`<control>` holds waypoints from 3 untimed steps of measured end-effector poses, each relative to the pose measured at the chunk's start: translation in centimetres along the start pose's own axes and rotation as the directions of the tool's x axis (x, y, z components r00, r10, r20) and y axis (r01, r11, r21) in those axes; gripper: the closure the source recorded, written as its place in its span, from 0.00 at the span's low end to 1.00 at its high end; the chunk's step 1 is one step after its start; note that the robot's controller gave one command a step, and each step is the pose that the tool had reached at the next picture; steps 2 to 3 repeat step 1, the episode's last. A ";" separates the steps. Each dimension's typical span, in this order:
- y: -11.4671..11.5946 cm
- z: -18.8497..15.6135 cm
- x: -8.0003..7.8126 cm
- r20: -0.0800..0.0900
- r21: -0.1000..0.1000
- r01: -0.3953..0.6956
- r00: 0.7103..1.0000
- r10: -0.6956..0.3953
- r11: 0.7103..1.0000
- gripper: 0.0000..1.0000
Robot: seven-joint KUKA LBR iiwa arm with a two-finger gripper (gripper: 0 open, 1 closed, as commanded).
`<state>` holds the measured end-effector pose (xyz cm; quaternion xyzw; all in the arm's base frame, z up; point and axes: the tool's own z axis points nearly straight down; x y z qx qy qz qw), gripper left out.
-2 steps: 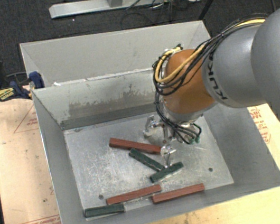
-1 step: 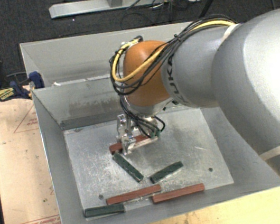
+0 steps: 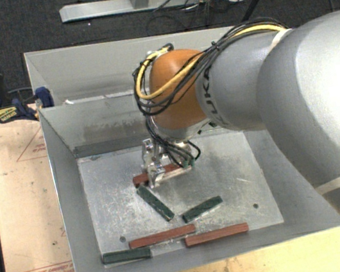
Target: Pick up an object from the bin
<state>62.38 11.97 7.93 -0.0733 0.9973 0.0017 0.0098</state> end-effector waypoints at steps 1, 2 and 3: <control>-1.5 -18.0 1.8 -0.019 -0.003 0.218 0.976 -0.218 0.976 1.00; -1.5 -18.0 1.8 -0.019 -0.003 0.218 0.976 -0.218 0.976 1.00; -1.5 -18.0 1.8 -0.019 -0.003 0.218 0.976 -0.218 0.976 1.00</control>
Offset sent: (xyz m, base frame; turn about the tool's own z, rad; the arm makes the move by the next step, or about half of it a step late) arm 0.0000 0.0000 0.0000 0.0000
